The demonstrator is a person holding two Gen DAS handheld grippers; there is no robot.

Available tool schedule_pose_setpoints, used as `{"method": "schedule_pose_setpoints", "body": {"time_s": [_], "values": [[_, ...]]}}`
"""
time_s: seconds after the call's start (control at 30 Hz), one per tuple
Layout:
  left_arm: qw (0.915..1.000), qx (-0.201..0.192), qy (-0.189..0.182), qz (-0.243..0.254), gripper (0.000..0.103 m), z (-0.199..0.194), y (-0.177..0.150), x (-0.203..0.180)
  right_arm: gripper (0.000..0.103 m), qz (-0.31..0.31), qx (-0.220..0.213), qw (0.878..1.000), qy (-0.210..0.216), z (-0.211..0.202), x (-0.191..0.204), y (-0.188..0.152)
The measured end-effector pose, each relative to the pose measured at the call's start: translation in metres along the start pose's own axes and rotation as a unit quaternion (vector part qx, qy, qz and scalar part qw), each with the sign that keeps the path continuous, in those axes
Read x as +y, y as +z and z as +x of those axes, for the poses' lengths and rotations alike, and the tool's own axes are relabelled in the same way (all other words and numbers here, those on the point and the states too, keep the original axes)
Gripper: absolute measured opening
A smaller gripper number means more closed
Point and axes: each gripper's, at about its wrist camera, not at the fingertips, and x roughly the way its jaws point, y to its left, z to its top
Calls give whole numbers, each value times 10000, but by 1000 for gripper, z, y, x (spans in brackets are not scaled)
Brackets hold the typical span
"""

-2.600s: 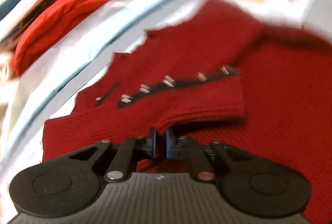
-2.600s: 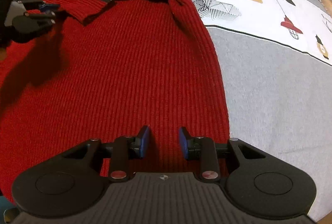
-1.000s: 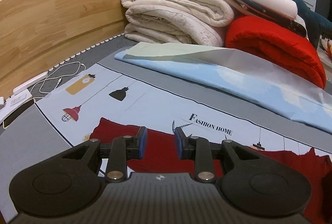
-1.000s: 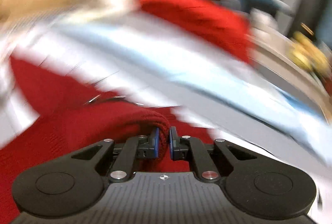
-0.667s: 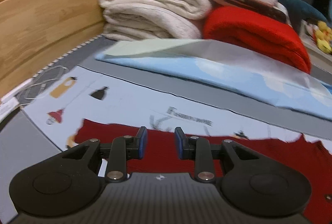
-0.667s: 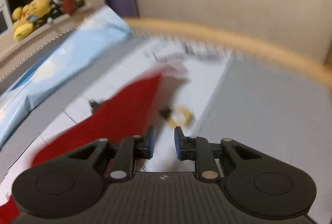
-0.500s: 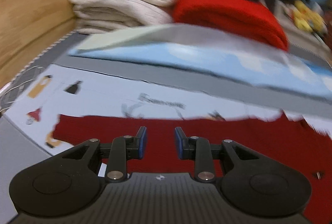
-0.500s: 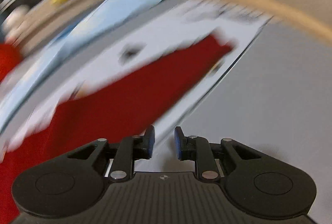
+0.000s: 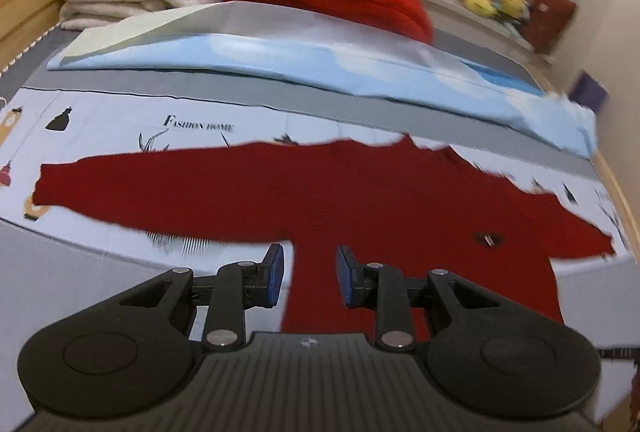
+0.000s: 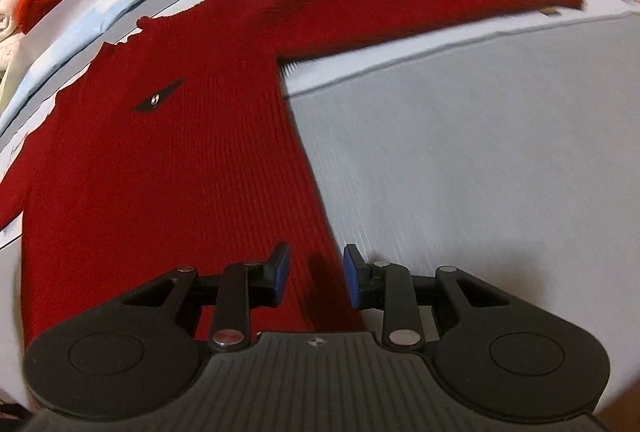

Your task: Fold small clothes

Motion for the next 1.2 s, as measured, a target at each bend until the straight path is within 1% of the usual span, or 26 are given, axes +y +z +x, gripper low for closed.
{"method": "schedule_pose_setpoints", "body": {"time_s": [0.03, 0.07, 0.1, 0.17, 0.23, 0.3, 0.33, 0.4, 0.43, 0.47, 0.53, 0.57, 0.6, 0.73, 0.83, 0.93, 0.97, 1.0, 1.03, 1.07, 1.1, 1.13, 1.2], "values": [[9999, -14, 3, 99, 32, -12, -11, -3, 33, 43, -16, 10000, -27, -4, -2, -4], [9999, -20, 28, 156, 32, -26, -24, -5, 37, 95, -63, 9999, -38, -13, -4, -13], [9998, 7, 39, 181, 32, -37, -38, -6, 39, 140, -108, 9998, -16, -21, -14, -25], [9997, 128, 62, 187, 32, -51, -67, -5, 39, 251, -257, 9992, 148, -36, -23, -50], [9994, 311, 132, 77, 32, -55, -98, -2, 39, 325, -374, 9985, 247, -39, -32, -68], [9982, 563, 77, -191, 32, -47, -128, 7, 39, 438, -220, 9986, 176, -33, -40, -80], [9968, 714, 36, -349, 32, -39, -143, 13, 39, 433, -257, 9986, 155, -34, -43, -83], [9901, 1267, 45, -600, 31, -17, -172, 23, 39, 333, -467, 9983, 35, -39, -46, -86], [9853, 1573, 67, -657, 31, -7, -182, 25, 39, 316, -471, 9984, -17, -38, -47, -87], [9848, 1635, 21, -581, 32, -4, -187, 25, 39, 311, -395, 9987, -48, -36, -49, -90], [9866, 1607, 86, -258, 40, -1, -191, 21, 39, 319, -157, 9993, -120, -28, -52, -93], [9867, 1615, 128, -160, 48, 0, -194, 21, 39, 322, -51, 9994, -139, -23, -54, -94], [9858, 1664, 157, -160, 49, 3, -198, 23, 39, 322, 17, 9994, -130, -20, -54, -96], [9791, 1981, 297, -364, 49, 16, -210, 30, 39, 72, 251, 9995, -168, -7, -47, -98], [9777, 2055, 304, -317, 49, 24, -210, 28, 39, -145, 446, 9983, -357, 1, -41, -100], [9760, 2138, 294, -283, 49, 28, -218, 26, 39, -280, 456, 9977, -426, 5, -37, -102], [9752, 2174, 320, -270, 49, 32, -217, 27, 38, -312, 440, 9977, -416, 4, -36, -102], [9747, 2196, 337, -253, 48, 33, -220, 27, 29, -334, 425, 9977, -411, 4, -36, -102], [9745, 2206, 344, -240, 47, 35, -220, 27, 22, -341, 405, 9977, -415, 3, -36, -103], [9751, 2180, 322, -239, 39, 36, -221, 26, 14, -338, 386, 9978, -417, 2, -38, -102], [9756, 2167, 259, -239, 22, 36, -222, 26, 12, -332, 348, 9980, -404, -2, -40, -104], [9760, 2160, 174, -226, 17, 35, -222, 24, 11, -314, 317, 9984, -355, -4, -40, -105], [9777, 2096, 87, -107, 14, 28, -222, 19, 9, -315, 179, 9989, -311, -12, -43, -105]]}}
